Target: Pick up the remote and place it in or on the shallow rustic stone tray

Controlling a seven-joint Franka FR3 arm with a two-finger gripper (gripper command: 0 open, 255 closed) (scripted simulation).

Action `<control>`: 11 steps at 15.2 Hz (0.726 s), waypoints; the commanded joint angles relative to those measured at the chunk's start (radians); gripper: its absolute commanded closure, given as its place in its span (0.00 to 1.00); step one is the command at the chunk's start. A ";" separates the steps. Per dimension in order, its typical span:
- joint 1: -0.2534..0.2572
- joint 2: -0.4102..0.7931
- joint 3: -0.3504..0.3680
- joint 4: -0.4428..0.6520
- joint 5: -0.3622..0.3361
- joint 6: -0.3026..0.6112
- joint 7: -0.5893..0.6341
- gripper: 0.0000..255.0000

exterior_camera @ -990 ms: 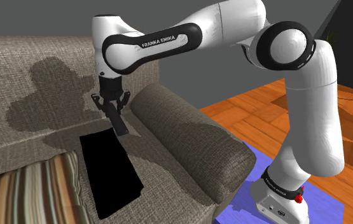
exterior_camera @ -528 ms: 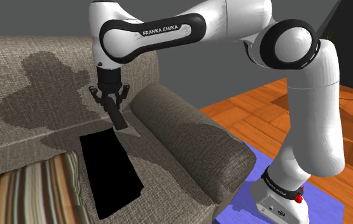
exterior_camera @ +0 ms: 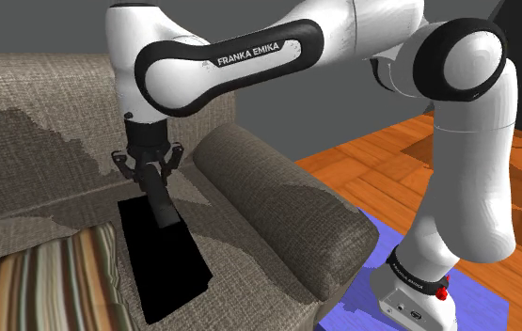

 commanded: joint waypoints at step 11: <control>0.055 -0.001 0.017 -0.128 -0.020 0.123 0.100 1.00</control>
